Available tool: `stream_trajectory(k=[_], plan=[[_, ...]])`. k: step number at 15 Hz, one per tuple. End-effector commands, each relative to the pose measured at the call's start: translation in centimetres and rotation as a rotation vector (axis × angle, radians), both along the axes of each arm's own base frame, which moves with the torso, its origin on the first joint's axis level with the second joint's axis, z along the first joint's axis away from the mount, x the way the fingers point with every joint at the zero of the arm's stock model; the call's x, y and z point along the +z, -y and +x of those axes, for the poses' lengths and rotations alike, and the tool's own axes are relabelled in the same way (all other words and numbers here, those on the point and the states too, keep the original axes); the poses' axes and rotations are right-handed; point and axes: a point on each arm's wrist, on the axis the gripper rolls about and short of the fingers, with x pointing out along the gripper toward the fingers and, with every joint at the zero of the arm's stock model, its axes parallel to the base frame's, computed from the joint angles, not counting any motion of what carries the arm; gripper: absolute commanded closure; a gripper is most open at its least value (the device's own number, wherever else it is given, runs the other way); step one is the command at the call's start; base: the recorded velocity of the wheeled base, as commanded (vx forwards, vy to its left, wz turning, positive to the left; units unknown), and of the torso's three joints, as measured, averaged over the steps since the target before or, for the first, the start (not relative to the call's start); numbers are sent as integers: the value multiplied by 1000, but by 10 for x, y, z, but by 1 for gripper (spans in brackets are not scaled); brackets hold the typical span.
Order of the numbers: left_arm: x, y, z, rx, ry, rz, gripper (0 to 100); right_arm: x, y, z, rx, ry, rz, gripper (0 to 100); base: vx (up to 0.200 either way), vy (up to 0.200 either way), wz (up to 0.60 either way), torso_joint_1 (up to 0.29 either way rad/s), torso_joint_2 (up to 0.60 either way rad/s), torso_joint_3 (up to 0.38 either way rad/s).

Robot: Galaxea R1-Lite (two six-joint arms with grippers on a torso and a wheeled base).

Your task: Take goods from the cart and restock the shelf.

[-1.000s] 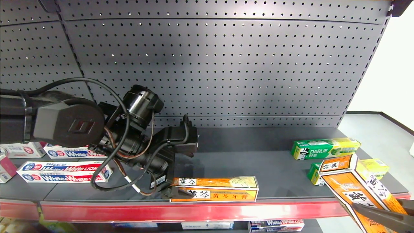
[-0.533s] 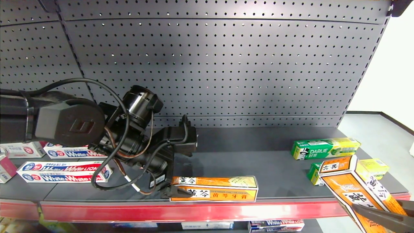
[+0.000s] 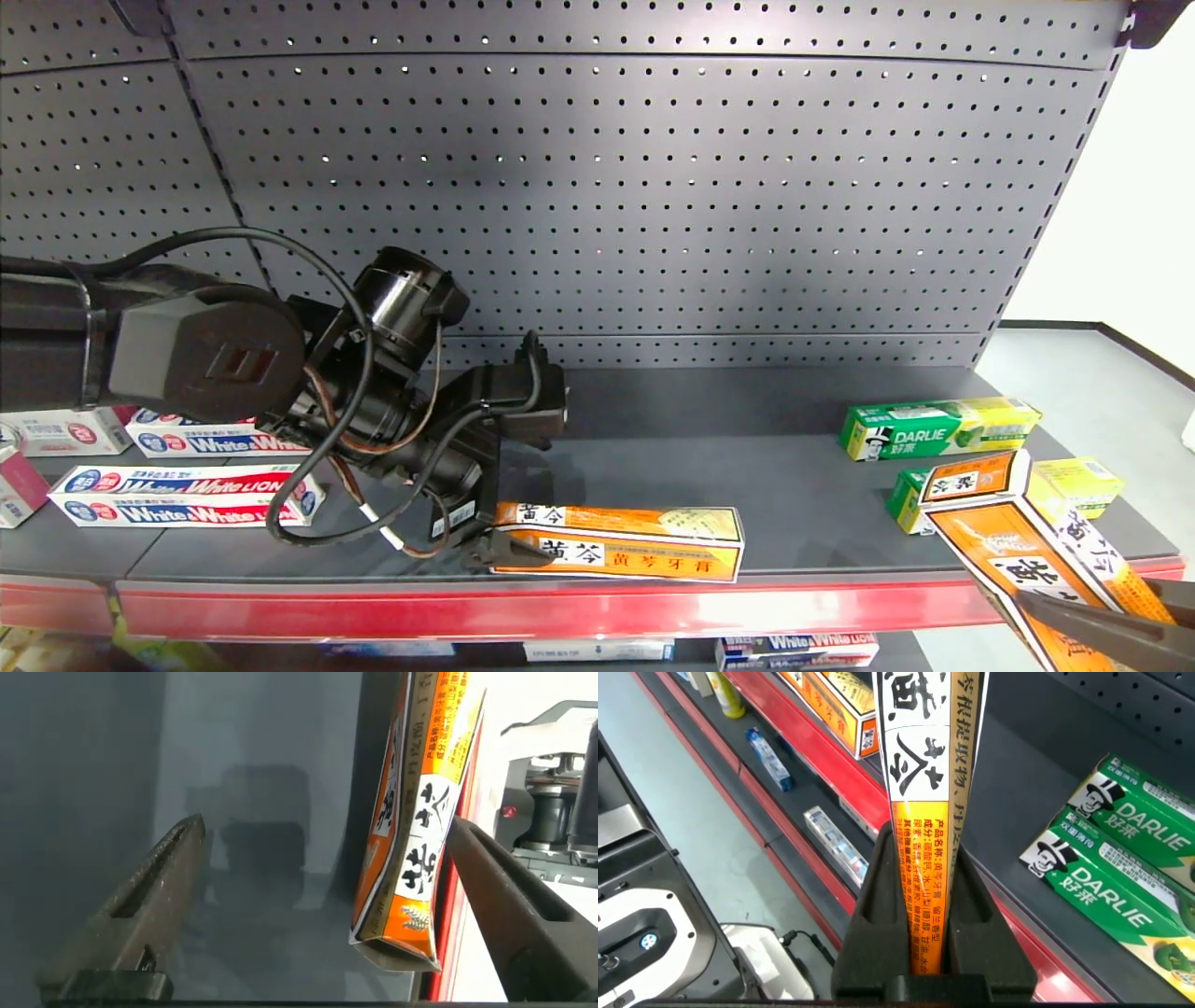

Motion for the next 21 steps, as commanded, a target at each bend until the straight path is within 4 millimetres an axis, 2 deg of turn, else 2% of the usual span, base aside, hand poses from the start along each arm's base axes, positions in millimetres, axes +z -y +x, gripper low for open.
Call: stream_trajectory(k=[1,5,10,14,17,19,21], plan=[[-2,1,1,1,-5,2,0,-1,0,0,1,-3,-2,100,0,0,0,0,0,0],[-1,-2,5,11,16,-5,0,-1,0,-1,1,0,0,100,0,0,0,0,0,0],[2,22,-8,-70,26,-14,0,-1,1,-2,1,2,1,100,0,0,0,0,0,0],[6,25,-10,-80,34,-22,0,-2,1,-1,1,-2,-1,100,0,0,0,0,0,0],[31,20,-13,-63,100,-68,0,-2,1,-2,3,-3,-2,100,0,0,0,0,0,0],[52,16,-30,-41,124,-115,0,-2,1,-2,3,1,0,100,0,0,0,0,0,0],[63,11,-41,-31,144,-141,0,-2,1,-2,3,1,0,100,0,0,0,0,0,0]])
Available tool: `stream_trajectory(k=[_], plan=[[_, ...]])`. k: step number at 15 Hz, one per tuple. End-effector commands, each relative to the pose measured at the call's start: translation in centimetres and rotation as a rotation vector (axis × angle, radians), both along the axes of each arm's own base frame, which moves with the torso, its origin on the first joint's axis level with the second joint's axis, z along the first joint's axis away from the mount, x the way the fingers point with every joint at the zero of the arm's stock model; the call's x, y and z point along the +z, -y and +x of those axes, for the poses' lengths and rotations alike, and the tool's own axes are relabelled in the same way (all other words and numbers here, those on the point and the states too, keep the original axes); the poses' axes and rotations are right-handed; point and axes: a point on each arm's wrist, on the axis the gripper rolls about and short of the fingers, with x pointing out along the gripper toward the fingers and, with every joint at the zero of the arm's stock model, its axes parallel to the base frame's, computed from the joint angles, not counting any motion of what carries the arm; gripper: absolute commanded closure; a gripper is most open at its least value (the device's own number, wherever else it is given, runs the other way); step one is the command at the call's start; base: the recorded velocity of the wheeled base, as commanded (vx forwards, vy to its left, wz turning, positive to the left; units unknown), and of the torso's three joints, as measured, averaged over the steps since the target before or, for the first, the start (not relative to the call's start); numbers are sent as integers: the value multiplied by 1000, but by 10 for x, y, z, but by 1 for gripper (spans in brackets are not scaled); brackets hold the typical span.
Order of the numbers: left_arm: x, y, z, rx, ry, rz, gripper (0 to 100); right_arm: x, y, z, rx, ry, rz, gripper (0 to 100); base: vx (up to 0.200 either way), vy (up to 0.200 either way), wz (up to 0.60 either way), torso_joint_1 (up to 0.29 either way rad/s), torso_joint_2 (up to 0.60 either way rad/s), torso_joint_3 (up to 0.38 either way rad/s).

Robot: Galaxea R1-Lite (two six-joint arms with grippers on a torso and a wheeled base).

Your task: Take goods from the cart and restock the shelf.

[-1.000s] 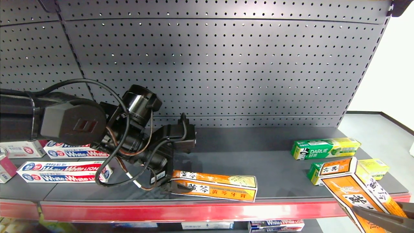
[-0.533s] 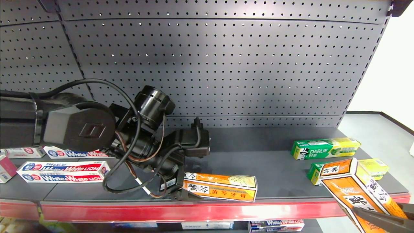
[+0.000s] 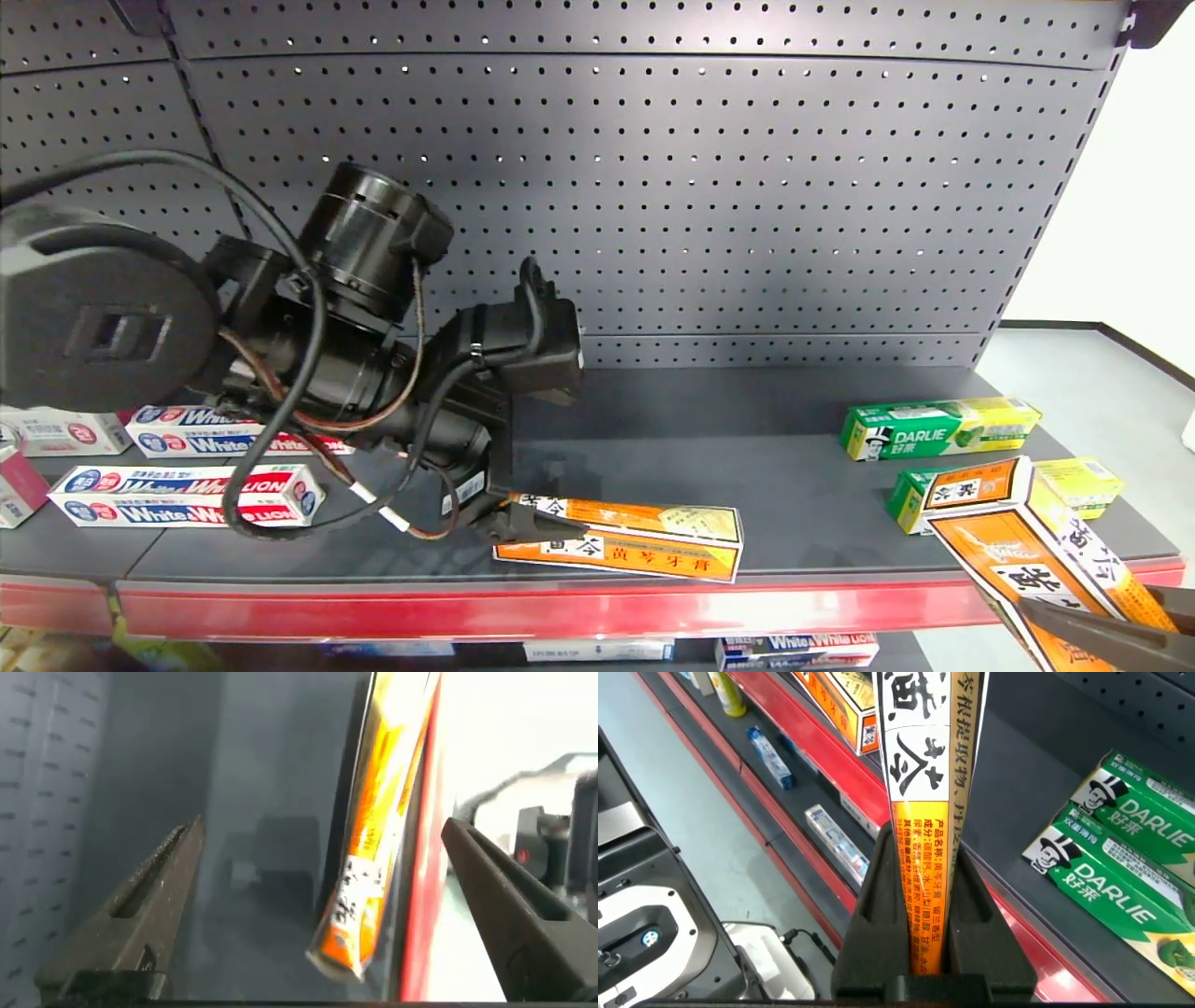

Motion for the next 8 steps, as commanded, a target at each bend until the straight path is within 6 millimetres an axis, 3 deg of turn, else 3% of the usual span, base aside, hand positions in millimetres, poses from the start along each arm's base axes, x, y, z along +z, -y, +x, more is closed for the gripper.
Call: stream_trajectory(k=[1,5,6,8], plan=[[21,-10,-22,12,37,-46,0,1,1,-1,-1,8,4,100,0,0,0,0,0,0],[30,-41,-65,198,149,-64,0,5,2,-1,-15,28,15,100,0,0,0,0,0,0],[27,-58,-87,337,203,-69,0,6,2,-1,-18,30,16,100,0,0,0,0,0,0],[19,-85,-127,423,222,-95,0,9,3,-1,-17,38,22,100,0,0,0,0,0,0]])
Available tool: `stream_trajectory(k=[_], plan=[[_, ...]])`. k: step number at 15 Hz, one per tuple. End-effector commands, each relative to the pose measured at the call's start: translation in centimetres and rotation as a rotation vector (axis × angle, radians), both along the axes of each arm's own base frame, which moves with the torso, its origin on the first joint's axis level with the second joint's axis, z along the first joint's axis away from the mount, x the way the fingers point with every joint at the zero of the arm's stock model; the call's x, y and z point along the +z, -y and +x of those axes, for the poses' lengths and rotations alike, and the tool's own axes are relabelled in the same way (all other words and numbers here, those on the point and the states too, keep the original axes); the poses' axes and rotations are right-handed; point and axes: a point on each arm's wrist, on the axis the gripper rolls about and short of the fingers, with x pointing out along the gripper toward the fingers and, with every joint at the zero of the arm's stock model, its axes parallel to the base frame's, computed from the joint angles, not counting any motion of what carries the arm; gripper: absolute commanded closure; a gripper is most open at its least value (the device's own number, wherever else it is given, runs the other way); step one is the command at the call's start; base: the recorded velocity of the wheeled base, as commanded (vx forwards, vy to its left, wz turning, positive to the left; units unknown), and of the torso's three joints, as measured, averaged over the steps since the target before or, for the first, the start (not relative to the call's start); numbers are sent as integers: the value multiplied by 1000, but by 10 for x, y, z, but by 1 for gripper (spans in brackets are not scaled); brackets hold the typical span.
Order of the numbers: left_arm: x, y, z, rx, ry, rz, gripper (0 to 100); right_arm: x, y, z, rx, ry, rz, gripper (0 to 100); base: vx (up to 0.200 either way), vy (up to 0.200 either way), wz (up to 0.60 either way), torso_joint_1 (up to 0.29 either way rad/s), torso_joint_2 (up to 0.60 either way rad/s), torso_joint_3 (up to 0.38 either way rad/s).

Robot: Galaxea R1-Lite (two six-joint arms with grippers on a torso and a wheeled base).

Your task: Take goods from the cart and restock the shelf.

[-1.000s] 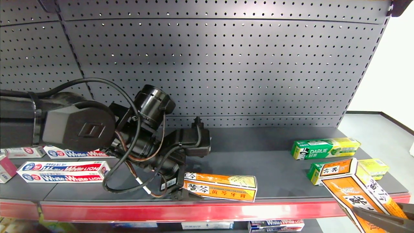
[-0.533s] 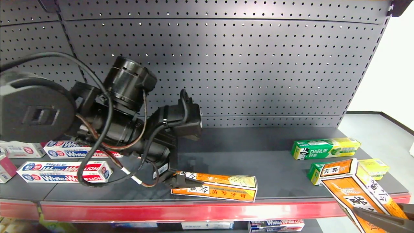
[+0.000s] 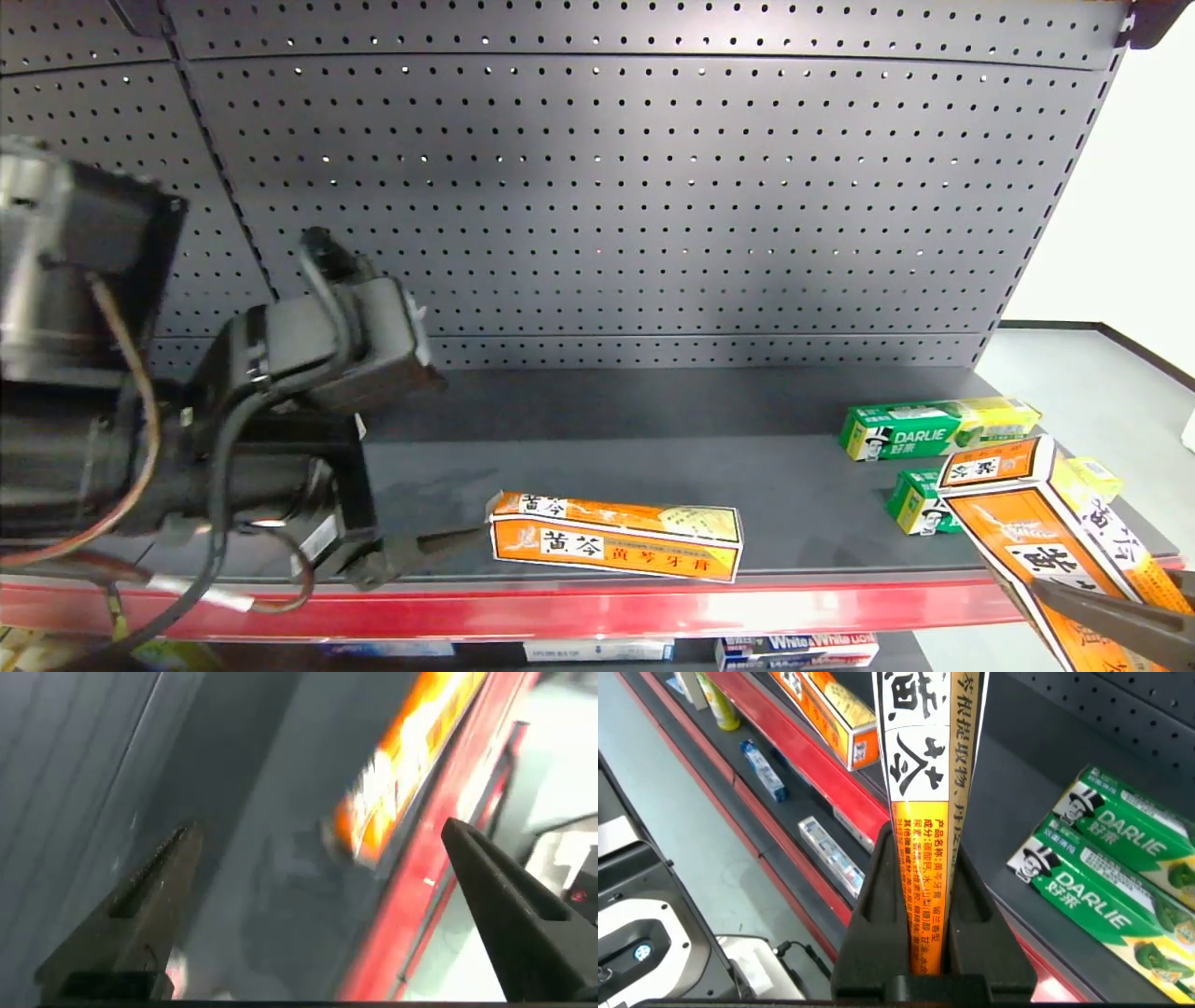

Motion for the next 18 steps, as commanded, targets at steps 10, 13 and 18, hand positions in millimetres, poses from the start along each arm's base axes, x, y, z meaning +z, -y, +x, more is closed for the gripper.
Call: stream_trajectory(k=[10,13,18], plan=[[-113,-111,-219,735,376,-496,0,9,-2,14,-22,-7,0,100,0,0,0,0,0,0],[-148,-110,-220,761,395,-498,0,14,-8,31,-11,2,-48,100,0,0,0,0,0,0],[-168,-105,-204,543,404,-599,0,25,-33,85,43,-7,-132,100,0,0,0,0,0,0]])
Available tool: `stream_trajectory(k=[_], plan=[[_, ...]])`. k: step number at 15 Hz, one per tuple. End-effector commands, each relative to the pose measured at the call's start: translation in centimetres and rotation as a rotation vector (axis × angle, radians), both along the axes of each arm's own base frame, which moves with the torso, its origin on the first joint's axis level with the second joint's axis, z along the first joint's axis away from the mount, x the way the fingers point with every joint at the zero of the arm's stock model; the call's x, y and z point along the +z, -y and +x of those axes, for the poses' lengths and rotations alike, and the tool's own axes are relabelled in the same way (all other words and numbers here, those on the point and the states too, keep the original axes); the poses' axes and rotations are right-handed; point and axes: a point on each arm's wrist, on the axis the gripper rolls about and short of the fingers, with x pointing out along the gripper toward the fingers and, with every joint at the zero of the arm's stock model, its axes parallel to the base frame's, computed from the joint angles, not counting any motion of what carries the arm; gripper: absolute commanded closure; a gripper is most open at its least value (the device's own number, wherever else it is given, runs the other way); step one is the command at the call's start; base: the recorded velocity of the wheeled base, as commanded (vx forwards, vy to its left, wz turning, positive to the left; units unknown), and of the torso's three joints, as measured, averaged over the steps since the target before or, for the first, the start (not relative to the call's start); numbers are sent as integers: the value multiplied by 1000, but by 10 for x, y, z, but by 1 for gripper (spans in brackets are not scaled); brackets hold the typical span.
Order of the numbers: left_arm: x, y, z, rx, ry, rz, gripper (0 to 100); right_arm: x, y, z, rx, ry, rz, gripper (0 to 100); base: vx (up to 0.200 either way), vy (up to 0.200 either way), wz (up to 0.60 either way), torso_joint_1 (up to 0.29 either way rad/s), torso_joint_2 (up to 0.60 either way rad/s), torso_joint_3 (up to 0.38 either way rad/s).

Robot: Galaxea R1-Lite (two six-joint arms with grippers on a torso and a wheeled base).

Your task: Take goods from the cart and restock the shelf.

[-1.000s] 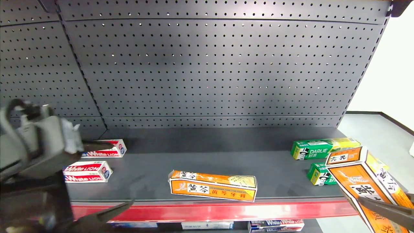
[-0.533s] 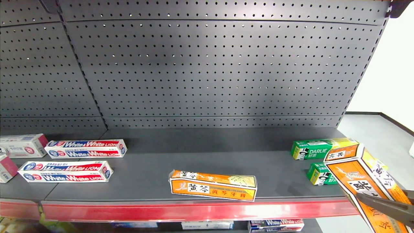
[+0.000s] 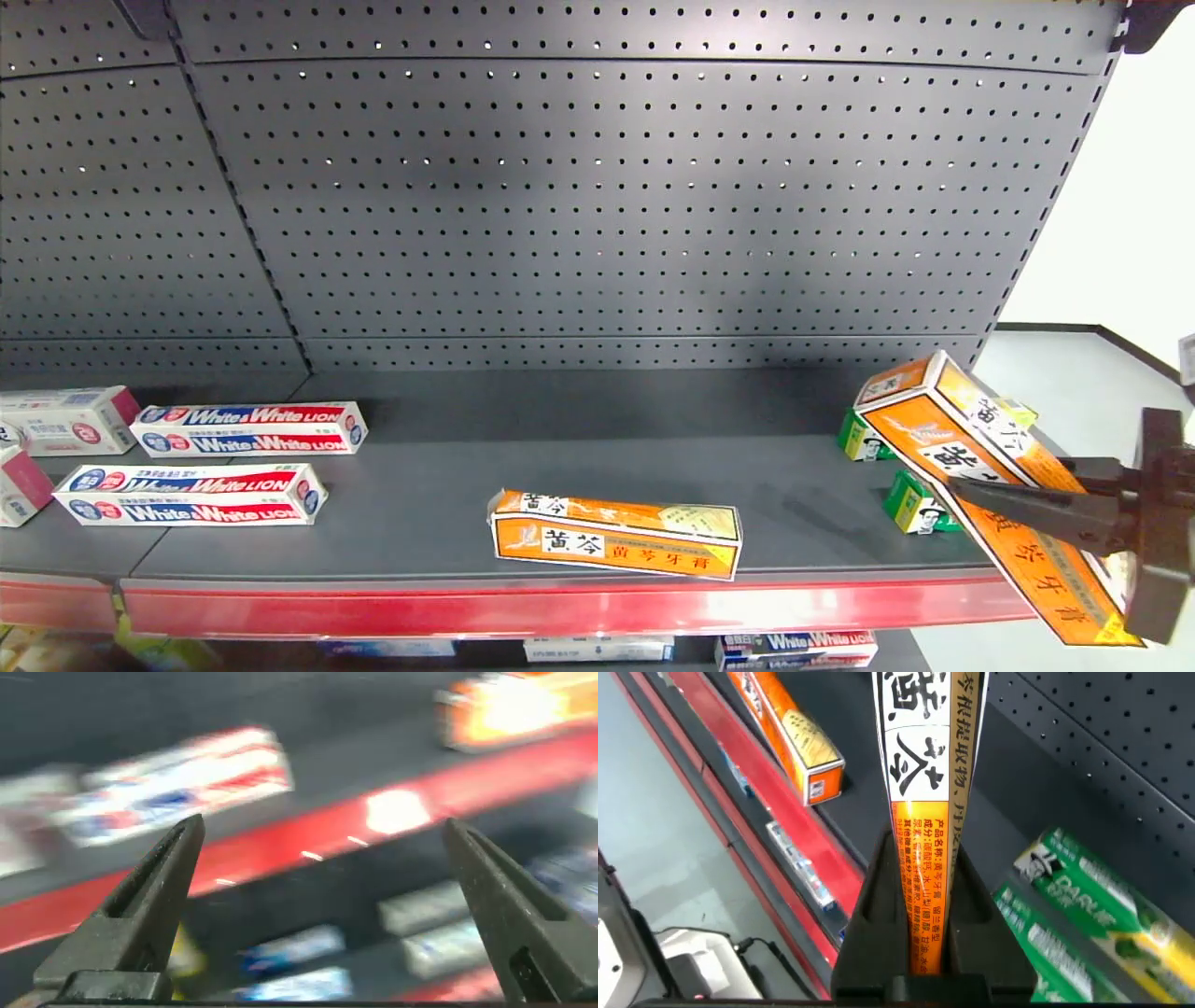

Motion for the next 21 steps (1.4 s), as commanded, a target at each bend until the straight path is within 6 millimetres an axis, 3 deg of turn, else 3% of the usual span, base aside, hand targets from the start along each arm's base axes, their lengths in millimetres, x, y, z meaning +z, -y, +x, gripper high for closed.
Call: stream_trajectory(k=[1,3,5,7,11,16,21], plan=[[-7,1,0,-51,-17,-22,0,-2,-16,35,18,-38,-47,100,0,0,0,0,0,0],[-7,0,0,3,-18,-38,0,3,-24,55,26,-28,-65,100,0,0,0,0,0,0],[-7,-5,1,213,-15,-70,0,6,-29,68,25,-26,-65,100,0,0,0,0,0,0],[-10,-9,1,386,-40,-226,0,8,-38,89,30,-24,-69,100,0,0,0,0,0,0],[-10,-9,1,400,-47,-256,0,18,-61,111,73,-4,-63,100,0,0,0,0,0,0],[-11,-9,1,388,-58,-255,0,20,-90,112,163,-15,-73,100,0,0,0,0,0,0],[-11,-9,1,383,-59,-255,0,23,-101,119,252,-37,-88,100,0,0,0,0,0,0]])
